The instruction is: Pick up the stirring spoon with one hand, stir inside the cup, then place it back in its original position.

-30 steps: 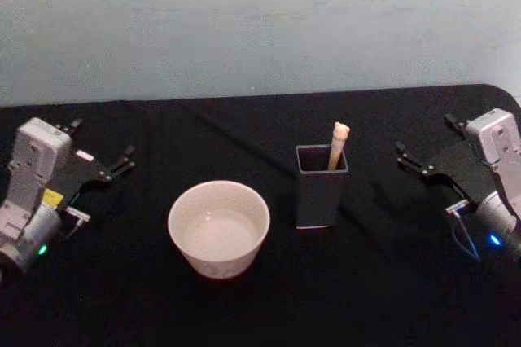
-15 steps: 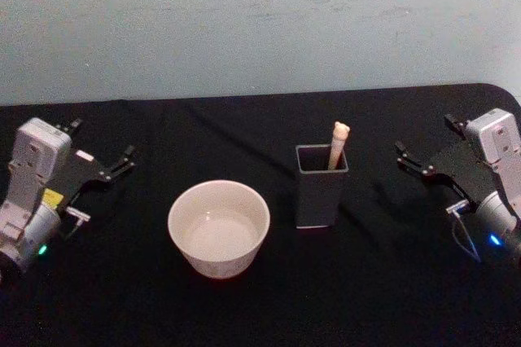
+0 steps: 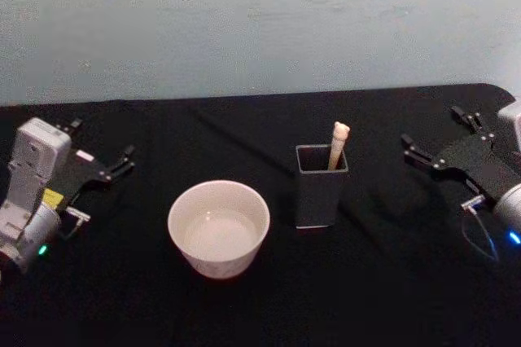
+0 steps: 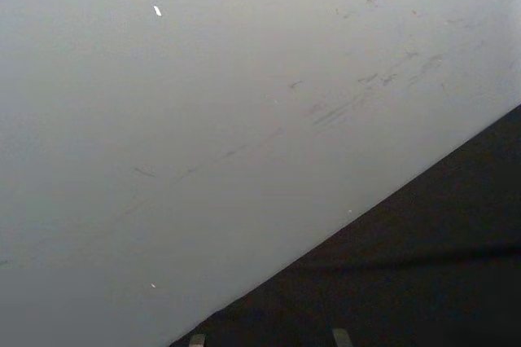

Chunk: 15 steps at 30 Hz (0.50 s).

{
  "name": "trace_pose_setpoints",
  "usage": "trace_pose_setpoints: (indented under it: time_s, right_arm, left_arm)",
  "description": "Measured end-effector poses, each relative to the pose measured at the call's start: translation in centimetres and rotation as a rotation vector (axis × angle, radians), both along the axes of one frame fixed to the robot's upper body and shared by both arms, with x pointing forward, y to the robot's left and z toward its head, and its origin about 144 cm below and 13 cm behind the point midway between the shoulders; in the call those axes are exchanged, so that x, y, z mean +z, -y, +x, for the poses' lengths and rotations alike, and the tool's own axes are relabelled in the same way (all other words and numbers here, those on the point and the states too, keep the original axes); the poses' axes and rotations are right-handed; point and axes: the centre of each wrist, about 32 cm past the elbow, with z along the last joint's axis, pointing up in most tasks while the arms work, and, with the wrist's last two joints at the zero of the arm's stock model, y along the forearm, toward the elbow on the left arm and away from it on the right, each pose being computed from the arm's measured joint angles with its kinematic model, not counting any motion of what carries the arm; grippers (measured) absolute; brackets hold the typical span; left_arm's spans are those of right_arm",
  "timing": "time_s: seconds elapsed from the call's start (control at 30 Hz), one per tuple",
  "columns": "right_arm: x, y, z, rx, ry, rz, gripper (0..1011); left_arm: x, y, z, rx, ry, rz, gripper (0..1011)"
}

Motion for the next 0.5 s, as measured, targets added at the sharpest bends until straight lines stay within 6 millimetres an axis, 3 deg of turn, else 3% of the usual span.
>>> trace_pose_setpoints:
  time_s: [0.3, 0.5]
  right_arm:
    - [1.5, 0.3, -2.1, 0.128, -0.099, 0.087, 1002]
    - [1.7, -0.1, -2.4, 0.174, -0.138, 0.119, 1002]
  left_arm:
    - [0.0, 0.0, 0.0, 0.0, 0.0, 0.0, 1001]
    - [0.0, 0.0, 0.0, 0.0, 0.0, 0.0, 1001]
